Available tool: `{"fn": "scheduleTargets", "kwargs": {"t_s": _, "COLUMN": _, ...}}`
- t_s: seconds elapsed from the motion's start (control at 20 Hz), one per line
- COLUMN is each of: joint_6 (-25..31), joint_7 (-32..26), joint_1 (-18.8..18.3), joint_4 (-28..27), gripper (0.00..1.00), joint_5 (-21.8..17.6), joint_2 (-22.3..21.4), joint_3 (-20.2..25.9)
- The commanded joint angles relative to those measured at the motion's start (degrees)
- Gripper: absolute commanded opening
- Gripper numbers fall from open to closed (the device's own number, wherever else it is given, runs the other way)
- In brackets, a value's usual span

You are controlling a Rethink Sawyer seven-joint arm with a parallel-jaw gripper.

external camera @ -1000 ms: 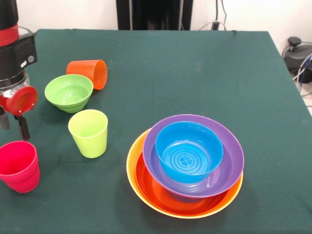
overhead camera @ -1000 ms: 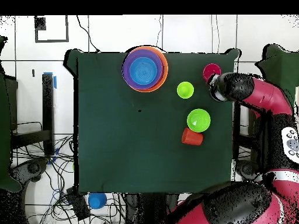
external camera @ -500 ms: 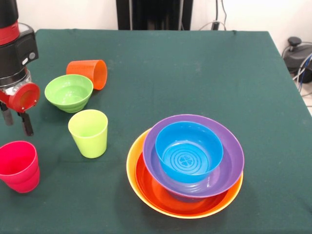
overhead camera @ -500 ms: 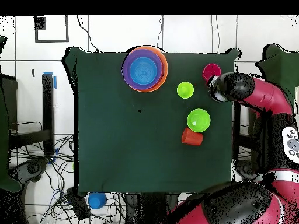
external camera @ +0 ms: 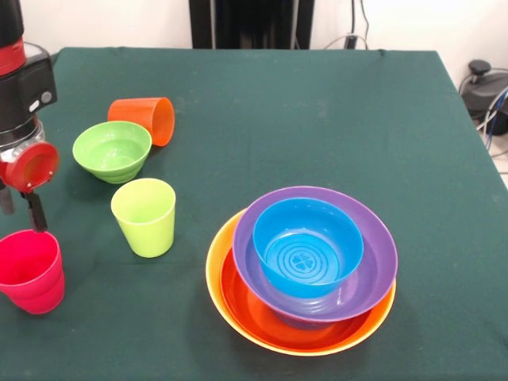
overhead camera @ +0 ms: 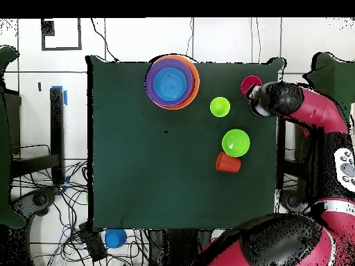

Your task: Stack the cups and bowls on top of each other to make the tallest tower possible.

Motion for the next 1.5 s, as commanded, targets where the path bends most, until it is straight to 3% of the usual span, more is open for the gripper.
{"fn": "scheduleTargets", "kwargs": {"t_s": 0.05, "joint_6": 5.22, "joint_7": -19.18, "joint_1": 2.3, "joint_4": -5.63, "gripper": 1.0, "joint_5": -3.74, "joint_2": 2.79, "joint_3": 4.73}}
{"fn": "scheduleTargets", "kwargs": {"t_s": 0.65, "joint_6": 5.9, "joint_7": -21.35, "joint_1": 2.19, "joint_4": -8.03, "gripper": 1.0, "joint_5": -3.96, "joint_2": 5.17, "joint_3": 5.19}}
{"fn": "scheduleTargets", "kwargs": {"t_s": 1.45, "joint_6": 1.29, "joint_7": -24.31, "joint_1": 0.57, "joint_4": -5.64, "gripper": 1.0, "joint_5": -4.33, "joint_2": 7.48, "joint_3": 4.78}}
{"fn": "scheduleTargets", "kwargs": {"t_s": 1.5, "joint_6": 0.25, "joint_7": -25.31, "joint_1": 0.54, "joint_4": -5.56, "gripper": 0.0, "joint_5": -4.48, "joint_2": 7.46, "joint_3": 4.88}}
